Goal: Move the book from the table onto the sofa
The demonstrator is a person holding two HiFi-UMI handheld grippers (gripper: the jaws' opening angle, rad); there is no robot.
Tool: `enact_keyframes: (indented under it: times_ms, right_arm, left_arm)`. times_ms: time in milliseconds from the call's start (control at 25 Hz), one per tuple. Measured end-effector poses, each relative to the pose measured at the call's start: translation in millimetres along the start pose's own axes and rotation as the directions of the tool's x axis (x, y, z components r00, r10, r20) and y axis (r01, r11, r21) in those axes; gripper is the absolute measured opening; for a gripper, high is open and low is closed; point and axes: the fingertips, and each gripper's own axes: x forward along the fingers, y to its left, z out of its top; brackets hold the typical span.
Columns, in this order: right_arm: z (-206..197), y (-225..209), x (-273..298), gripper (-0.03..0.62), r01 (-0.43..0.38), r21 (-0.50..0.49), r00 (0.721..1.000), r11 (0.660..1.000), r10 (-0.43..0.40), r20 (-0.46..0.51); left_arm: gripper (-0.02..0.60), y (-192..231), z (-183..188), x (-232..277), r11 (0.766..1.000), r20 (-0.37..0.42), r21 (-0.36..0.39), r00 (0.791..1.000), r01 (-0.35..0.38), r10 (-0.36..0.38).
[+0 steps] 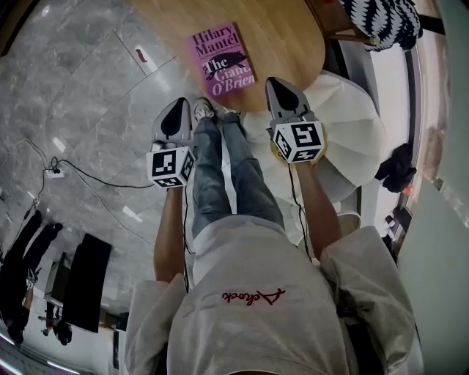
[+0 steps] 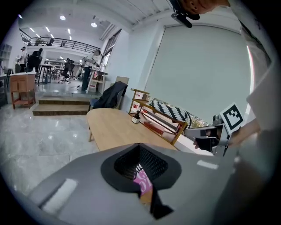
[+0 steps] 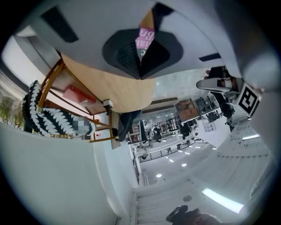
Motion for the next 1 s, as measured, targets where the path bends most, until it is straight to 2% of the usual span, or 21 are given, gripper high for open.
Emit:
enact_keyframes:
  times_ms: [560,1000]
  right_arm:
    - [-70.2,12.9,15.5,0.008,-0.044,0.039,0.995,0.998,0.047,-0.083]
    - [-82.6,6.8,40.7,0.008,-0.055,0.022,0.992,0.998,0.057,-0.114]
  left_arm:
    - [0.009,5.9,-59.8,15.1,0.999,-0.058,-0.042,0.998,-0.019,0.017]
    - [0.009,20.6,-69.3,40.9,0.999,-0.076,-0.046,0.997,-0.013,0.009]
